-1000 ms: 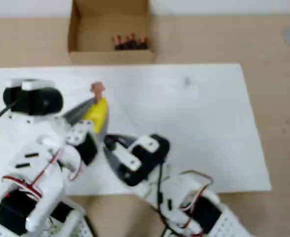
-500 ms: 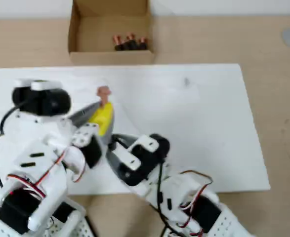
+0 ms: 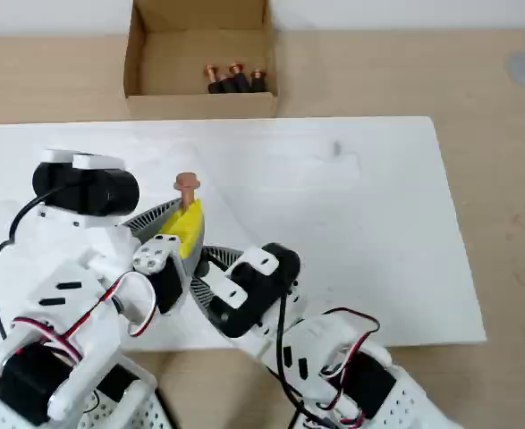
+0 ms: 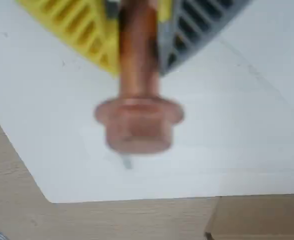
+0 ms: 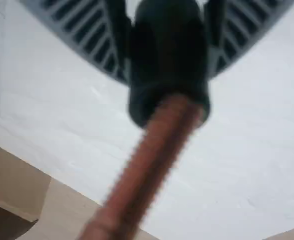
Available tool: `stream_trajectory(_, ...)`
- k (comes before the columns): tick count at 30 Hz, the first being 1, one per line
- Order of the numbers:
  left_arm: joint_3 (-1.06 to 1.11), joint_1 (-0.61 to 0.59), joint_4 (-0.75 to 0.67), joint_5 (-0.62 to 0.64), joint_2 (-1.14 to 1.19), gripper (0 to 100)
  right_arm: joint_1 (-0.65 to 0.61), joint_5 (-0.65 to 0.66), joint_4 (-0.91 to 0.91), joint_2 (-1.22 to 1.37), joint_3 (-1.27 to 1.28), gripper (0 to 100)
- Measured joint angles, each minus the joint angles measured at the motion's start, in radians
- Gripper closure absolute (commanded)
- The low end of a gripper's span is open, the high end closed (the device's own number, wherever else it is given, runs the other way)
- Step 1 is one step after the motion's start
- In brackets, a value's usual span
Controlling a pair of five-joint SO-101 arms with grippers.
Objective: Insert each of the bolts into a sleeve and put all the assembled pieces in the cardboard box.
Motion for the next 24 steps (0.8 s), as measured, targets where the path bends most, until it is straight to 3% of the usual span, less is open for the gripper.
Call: stream_trajectory(24, -0.193, 0.005, 0.245, -0.002, -0.003, 99, 0.048, -0.072, 0.005, 0.000, 0.002, 98.9)
